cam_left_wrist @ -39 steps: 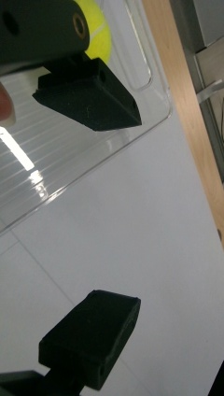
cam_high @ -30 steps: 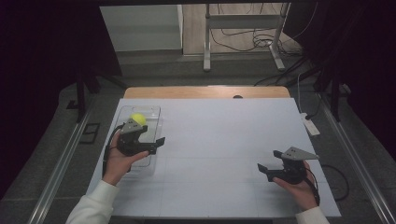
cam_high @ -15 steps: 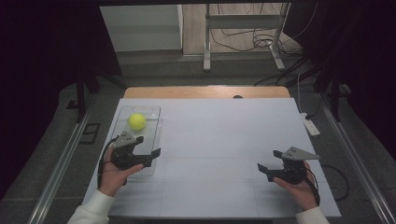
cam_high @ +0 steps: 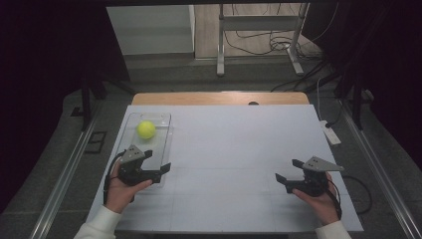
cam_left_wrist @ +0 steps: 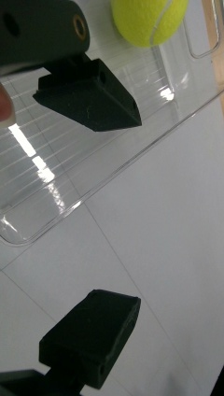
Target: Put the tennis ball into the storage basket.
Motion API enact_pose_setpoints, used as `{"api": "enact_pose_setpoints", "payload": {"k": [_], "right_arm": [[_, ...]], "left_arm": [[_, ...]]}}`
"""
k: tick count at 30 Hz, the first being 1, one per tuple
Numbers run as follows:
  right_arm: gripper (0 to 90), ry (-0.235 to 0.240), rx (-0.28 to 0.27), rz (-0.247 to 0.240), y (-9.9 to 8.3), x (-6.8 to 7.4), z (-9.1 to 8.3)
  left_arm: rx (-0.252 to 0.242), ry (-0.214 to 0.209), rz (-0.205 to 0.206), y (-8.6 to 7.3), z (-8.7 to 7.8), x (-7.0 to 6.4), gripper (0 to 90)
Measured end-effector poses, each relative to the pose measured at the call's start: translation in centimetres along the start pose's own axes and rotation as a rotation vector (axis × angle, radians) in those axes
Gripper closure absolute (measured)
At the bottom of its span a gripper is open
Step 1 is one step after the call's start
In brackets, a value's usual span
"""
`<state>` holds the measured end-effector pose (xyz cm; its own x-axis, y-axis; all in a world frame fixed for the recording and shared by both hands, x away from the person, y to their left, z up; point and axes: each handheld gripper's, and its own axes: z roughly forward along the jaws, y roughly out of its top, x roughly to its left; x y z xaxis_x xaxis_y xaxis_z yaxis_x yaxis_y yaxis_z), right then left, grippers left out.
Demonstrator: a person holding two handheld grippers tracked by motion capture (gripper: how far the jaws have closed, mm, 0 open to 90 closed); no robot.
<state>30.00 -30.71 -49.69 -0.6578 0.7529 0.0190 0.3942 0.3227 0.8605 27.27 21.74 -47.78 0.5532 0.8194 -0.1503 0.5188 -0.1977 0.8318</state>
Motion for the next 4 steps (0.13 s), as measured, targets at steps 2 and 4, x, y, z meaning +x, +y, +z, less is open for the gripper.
{"api": "enact_pose_setpoints", "payload": {"k": [2, 4], "right_arm": [[14.4, 0.001, -0.003, 0.000, 0.01, -0.03, -0.03], [14.3, 0.002, -0.004, 0.001, 0.00, -0.09, 0.02]], "left_arm": [[-0.003, 0.000, 0.001, 0.02, -0.08, 0.07, 14.2], [0.002, -0.003, 0.003, -0.03, -0.01, 0.01, 14.2]]}}
